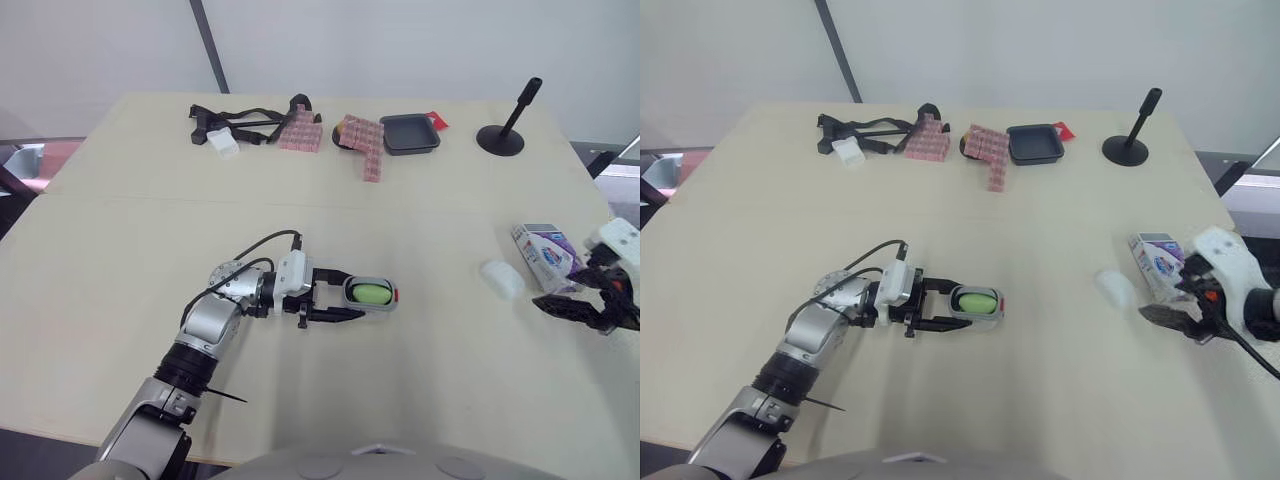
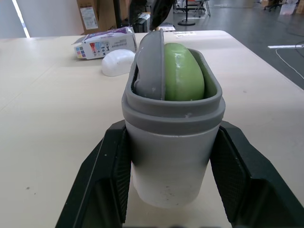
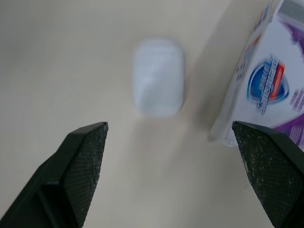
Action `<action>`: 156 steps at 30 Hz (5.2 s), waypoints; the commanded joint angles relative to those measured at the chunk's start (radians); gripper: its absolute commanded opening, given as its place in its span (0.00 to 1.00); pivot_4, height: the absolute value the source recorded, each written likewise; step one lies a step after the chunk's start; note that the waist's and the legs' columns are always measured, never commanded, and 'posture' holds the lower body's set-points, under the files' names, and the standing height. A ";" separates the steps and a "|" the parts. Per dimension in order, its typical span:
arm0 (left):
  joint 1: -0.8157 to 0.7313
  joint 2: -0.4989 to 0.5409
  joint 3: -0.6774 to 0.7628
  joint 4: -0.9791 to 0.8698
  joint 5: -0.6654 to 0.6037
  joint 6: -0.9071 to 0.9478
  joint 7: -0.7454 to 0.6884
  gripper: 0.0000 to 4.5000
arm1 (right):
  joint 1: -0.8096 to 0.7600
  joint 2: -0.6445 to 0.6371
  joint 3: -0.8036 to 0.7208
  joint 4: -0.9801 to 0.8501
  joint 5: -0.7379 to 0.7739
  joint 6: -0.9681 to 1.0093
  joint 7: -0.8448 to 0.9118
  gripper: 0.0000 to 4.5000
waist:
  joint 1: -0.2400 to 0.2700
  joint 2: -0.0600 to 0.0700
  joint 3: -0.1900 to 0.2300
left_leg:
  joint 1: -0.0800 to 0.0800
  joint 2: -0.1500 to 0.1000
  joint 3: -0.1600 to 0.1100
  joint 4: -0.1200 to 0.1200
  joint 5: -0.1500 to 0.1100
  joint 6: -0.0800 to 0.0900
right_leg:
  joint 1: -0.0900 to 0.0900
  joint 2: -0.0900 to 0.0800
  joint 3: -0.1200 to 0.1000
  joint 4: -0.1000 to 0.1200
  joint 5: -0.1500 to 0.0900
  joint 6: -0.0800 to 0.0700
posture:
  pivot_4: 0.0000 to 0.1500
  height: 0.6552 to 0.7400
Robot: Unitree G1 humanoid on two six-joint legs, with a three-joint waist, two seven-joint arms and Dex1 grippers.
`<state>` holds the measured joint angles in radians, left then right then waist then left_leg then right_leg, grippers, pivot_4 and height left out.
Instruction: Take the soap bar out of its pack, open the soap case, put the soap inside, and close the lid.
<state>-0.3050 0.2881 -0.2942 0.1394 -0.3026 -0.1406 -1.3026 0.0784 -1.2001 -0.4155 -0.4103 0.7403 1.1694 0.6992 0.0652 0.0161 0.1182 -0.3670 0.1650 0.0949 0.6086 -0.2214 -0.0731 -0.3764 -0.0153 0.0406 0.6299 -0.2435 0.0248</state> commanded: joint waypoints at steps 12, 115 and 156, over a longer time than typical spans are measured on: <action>0.002 -0.015 -0.006 -0.044 -0.008 -0.021 0.027 0.42 | -0.238 0.120 0.266 0.087 -0.094 0.031 -0.086 1.00 | 0.021 0.000 0.000 | -0.005 0.000 0.000 0.002 0.001 -0.001 | -0.002 0.000 0.000 0.002 0.000 0.000 | 1.00 1.00; -0.062 -0.047 -0.036 0.055 0.023 -0.028 0.056 0.42 | -0.845 0.050 0.609 -0.177 -0.087 -0.009 0.395 0.43 | 0.015 0.000 0.000 | -0.004 0.002 0.000 0.004 0.001 -0.001 | -0.002 0.002 0.000 0.006 0.000 0.000 | 1.00 1.00; -0.059 -0.066 -0.034 0.054 0.036 -0.012 0.093 0.42 | -1.103 0.283 1.070 -0.202 -0.211 0.095 0.362 0.43 | 0.023 -0.001 -0.001 | -0.004 0.002 0.000 0.006 0.000 -0.004 | -0.003 0.002 0.000 0.011 0.000 0.000 | 1.00 1.00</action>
<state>-0.3635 0.2204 -0.3356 0.2294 -0.2590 -0.1451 -1.2151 -1.0287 -0.9096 0.6198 -0.6151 0.5510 1.2610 1.0565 0.0885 0.0154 0.1176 -0.3709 0.1667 0.0952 0.6148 -0.2210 -0.0771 -0.3793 -0.0129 0.0410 0.6407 -0.2434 0.0250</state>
